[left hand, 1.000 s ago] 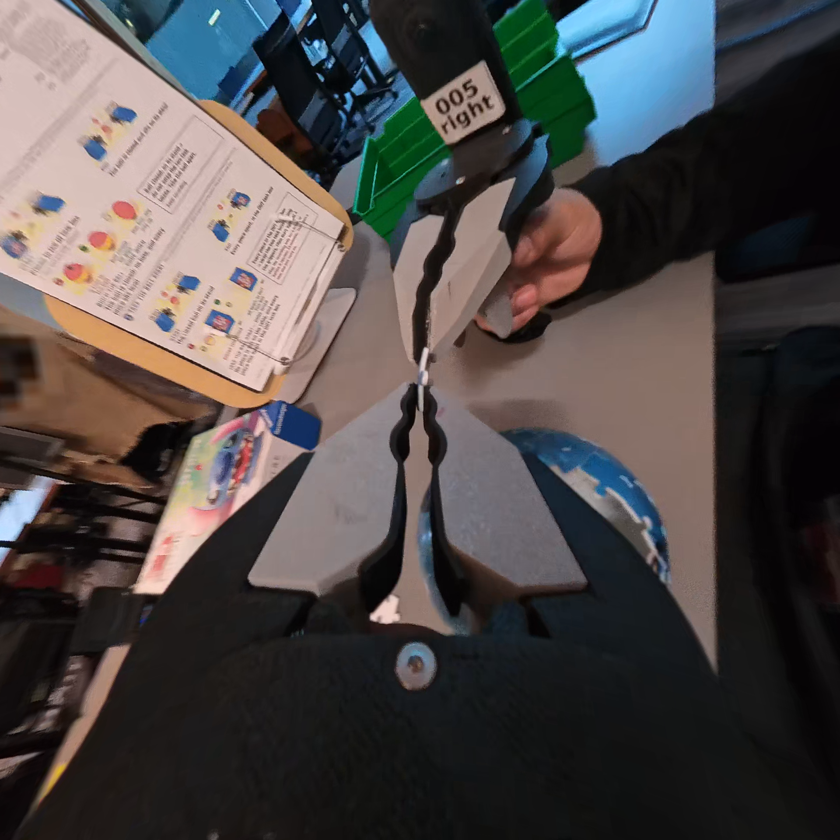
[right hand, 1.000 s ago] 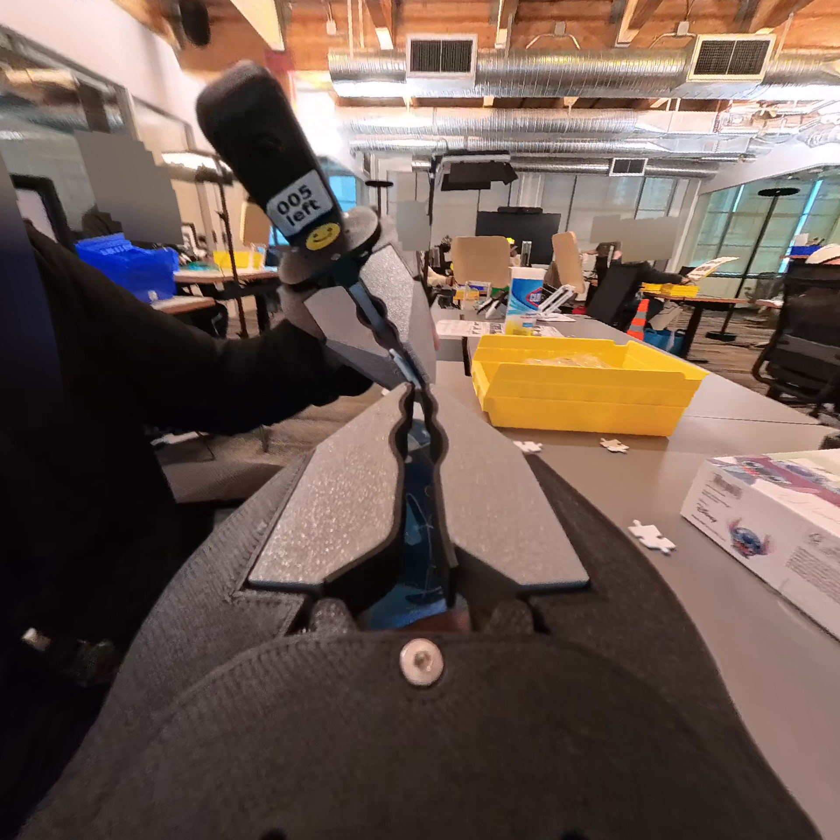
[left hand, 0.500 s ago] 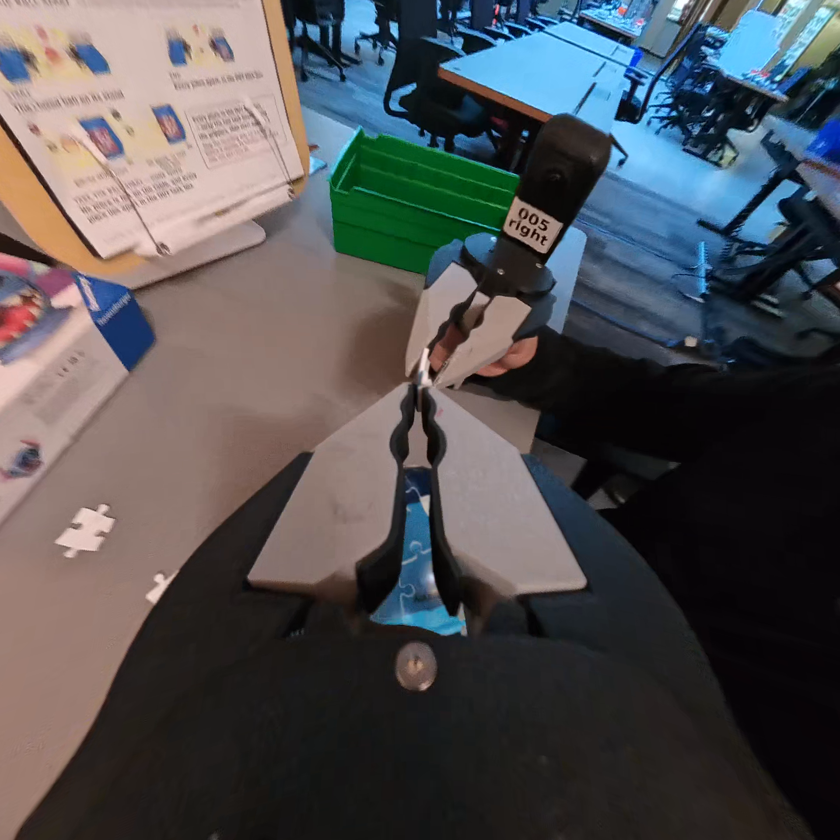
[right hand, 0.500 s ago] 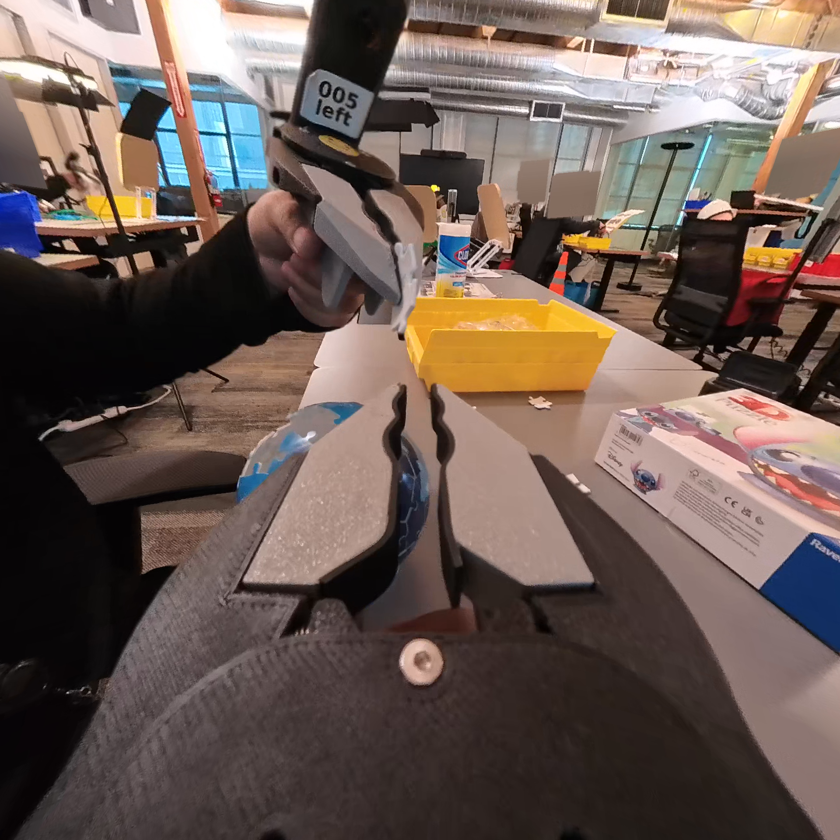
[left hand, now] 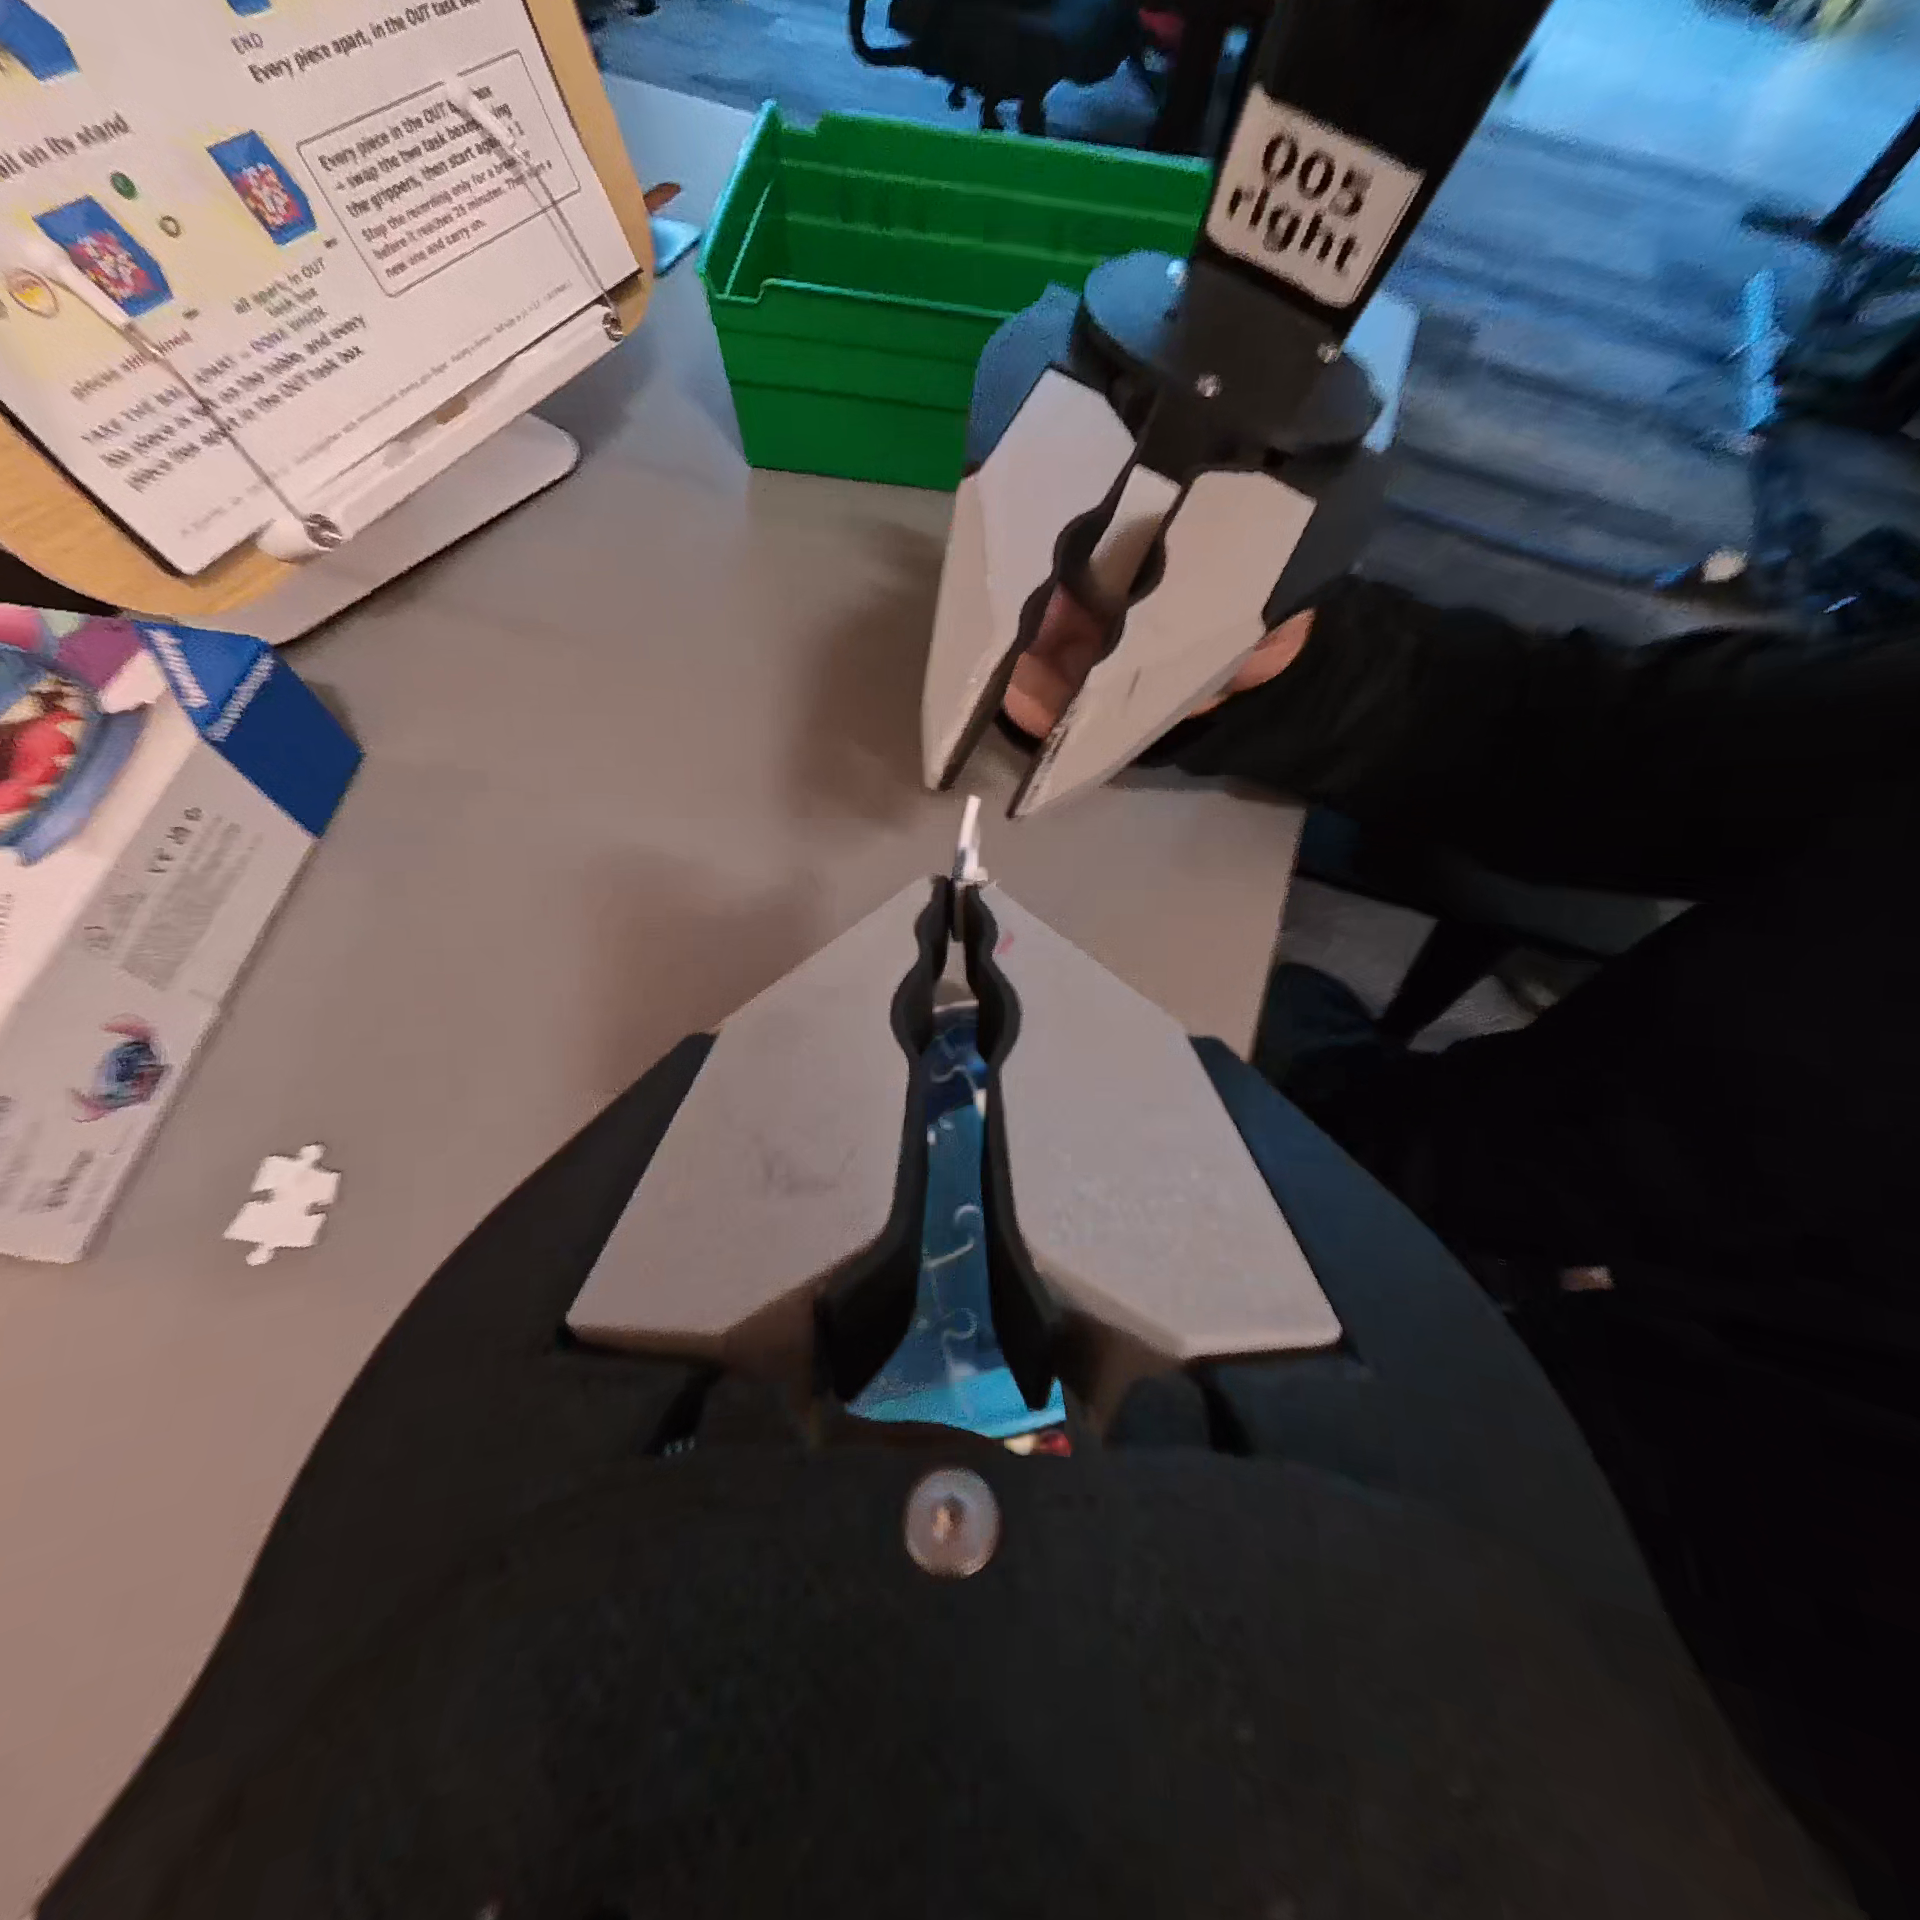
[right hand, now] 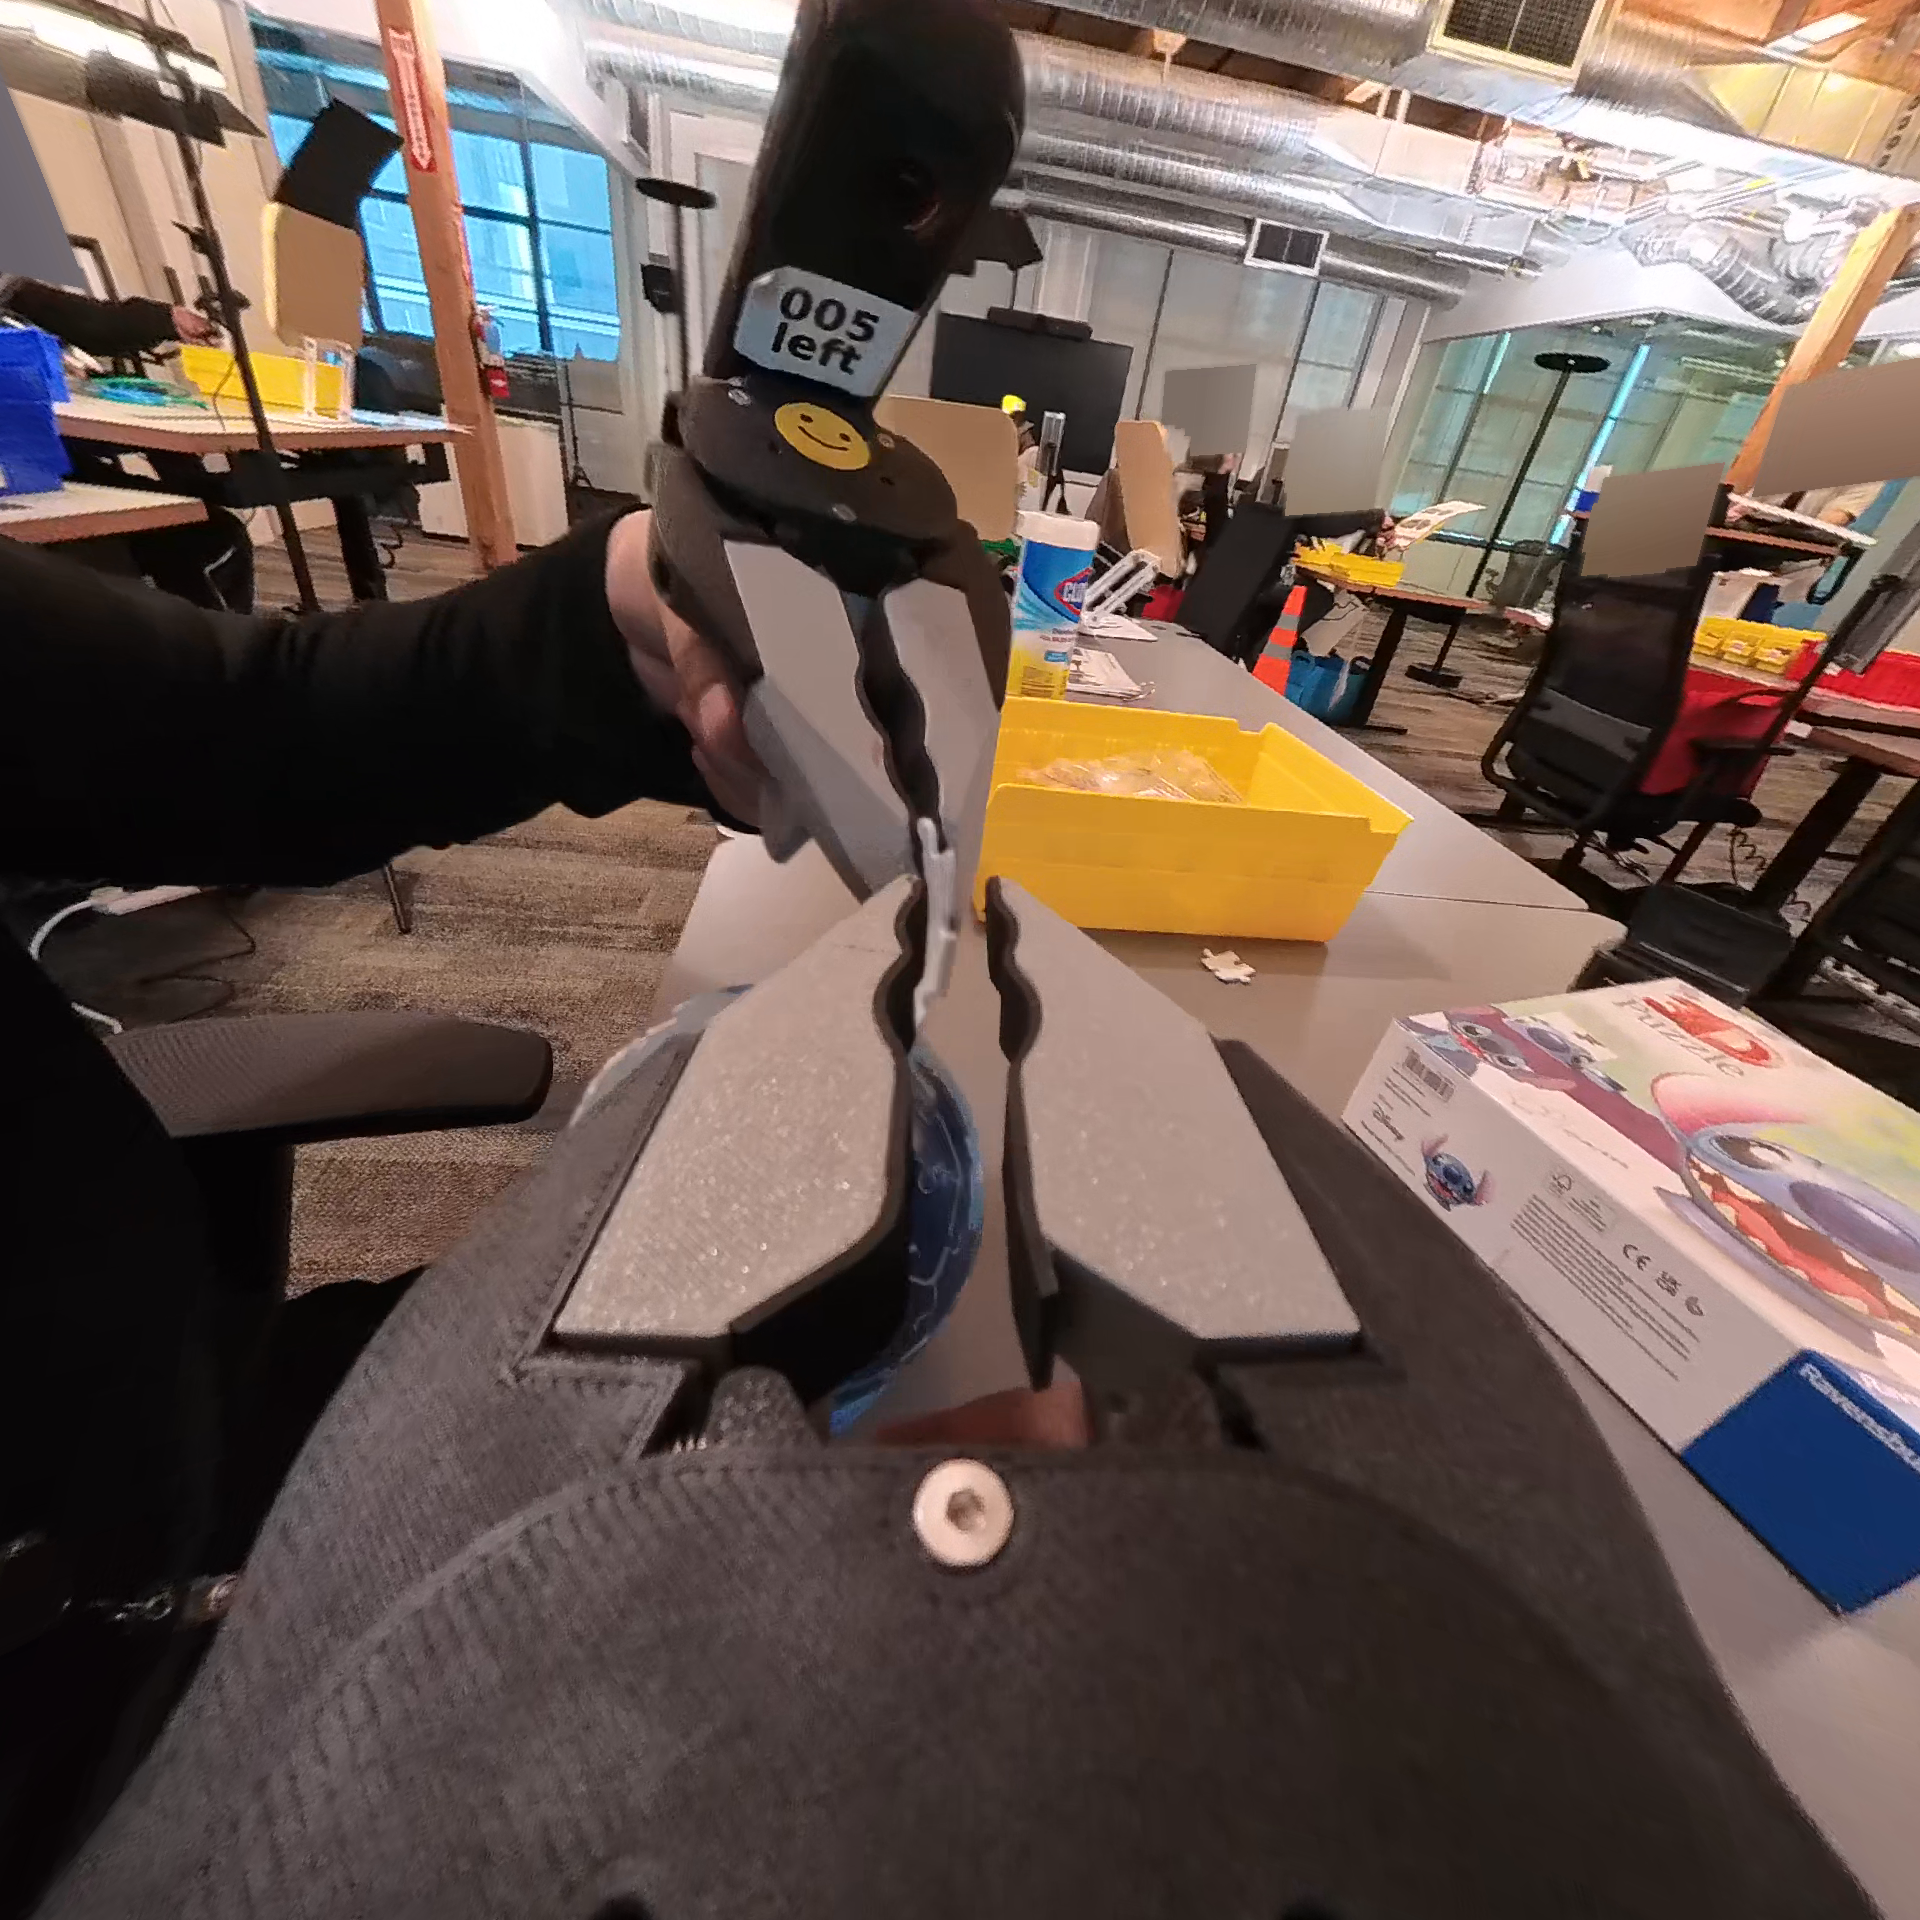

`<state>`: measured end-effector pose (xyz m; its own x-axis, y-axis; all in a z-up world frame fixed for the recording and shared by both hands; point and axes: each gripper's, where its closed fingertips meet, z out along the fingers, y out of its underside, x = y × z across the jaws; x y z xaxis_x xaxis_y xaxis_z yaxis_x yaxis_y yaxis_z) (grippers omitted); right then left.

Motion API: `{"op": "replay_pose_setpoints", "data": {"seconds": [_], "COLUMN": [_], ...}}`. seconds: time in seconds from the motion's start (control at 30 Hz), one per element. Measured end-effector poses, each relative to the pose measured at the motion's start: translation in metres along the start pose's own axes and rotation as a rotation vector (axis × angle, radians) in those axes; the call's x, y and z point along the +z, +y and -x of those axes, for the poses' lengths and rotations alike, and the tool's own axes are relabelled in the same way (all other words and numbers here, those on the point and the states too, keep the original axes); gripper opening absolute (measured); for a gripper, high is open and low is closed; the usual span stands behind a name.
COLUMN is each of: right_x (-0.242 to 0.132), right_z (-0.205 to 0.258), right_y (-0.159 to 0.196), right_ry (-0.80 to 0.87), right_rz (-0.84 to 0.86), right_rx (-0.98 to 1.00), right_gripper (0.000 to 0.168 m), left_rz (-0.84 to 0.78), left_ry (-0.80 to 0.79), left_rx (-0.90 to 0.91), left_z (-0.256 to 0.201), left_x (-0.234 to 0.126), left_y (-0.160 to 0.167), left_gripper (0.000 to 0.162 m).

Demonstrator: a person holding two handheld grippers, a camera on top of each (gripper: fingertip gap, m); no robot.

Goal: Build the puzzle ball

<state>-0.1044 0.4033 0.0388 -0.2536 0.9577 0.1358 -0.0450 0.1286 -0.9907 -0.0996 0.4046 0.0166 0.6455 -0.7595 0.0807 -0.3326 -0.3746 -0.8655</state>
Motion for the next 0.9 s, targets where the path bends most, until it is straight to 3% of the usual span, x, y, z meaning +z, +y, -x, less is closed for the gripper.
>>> {"op": "replay_pose_setpoints", "data": {"seconds": [0.27,0.43,0.5,0.57,0.73,0.83,0.9], "right_x": [0.008,0.001,-0.006,-0.012,-0.013,-0.012,-0.013], "right_z": [0.018,0.038,0.052,0.061,0.07,0.061,0.051], "right_y": [0.008,0.011,0.006,0.006,0.013,0.013,0.016], "right_ry": [-0.004,0.152,0.211,0.259,0.357,0.382,0.373], "right_rz": [0.08,0.061,0.007,0.004,0.033,0.028,0.023], "right_rx": [-0.159,-0.507,-0.659,-0.766,-1.03,-1.013,-0.935], "right_gripper": [0.0,0.0,0.0,0.0,0.0,0.0,0.0], "left_rz": [0.166,0.152,0.115,0.066,0.099,-0.044,-0.1], "left_ry": [-0.265,-0.317,-0.314,-0.307,-0.099,0.136,0.222], "left_rx": [0.443,0.661,0.631,0.58,0.289,0.158,0.18], "left_z": [-0.004,-0.019,-0.021,-0.013,0.032,0.03,0.028], "left_x": [-0.003,-0.006,-0.016,-0.034,-0.052,-0.059,-0.063], "left_y": [0.014,0.019,0.018,0.019,0.077,0.086,0.095], "left_gripper": [0.0,0.001,0.019,0.019,0.054,0.062,0.079]}}
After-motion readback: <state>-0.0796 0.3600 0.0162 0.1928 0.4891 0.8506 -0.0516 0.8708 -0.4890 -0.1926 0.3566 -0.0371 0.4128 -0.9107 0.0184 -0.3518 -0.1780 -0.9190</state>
